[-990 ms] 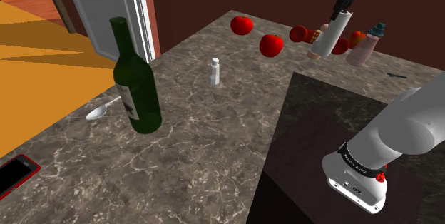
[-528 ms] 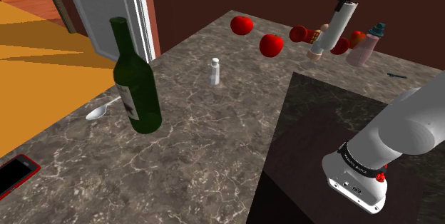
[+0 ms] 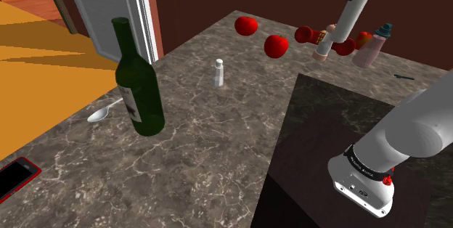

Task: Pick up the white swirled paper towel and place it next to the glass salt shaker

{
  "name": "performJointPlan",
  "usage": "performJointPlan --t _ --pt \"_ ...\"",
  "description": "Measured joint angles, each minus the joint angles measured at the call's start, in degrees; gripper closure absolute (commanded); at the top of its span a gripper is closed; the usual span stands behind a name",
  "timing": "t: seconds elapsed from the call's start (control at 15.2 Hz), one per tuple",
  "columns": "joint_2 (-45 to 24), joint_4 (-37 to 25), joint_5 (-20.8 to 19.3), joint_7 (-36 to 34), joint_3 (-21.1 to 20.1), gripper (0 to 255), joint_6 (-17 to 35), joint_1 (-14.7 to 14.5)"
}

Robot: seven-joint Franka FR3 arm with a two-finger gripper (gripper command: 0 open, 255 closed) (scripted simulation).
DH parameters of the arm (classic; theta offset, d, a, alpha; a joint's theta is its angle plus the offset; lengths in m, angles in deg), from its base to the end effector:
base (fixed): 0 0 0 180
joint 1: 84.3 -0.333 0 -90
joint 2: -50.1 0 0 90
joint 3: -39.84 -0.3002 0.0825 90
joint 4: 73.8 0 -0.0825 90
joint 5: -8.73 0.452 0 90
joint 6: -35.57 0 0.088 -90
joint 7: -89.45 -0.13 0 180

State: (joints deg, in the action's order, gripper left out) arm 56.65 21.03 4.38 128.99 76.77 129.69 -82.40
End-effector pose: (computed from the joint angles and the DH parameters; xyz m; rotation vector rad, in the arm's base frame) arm 0.4544 -0.3990 0.6017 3.0847 0.0236 0.0876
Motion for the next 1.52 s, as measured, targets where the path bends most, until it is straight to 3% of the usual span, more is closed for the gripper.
performJointPlan --t 0.92,1.52 --pt "-6.1 -17.0 3.9 2.8 1.7 255 -12.1 0.9" --pt "-14.2 -33.2 9.8 6.2 3.9 255 -22.1 4.5"
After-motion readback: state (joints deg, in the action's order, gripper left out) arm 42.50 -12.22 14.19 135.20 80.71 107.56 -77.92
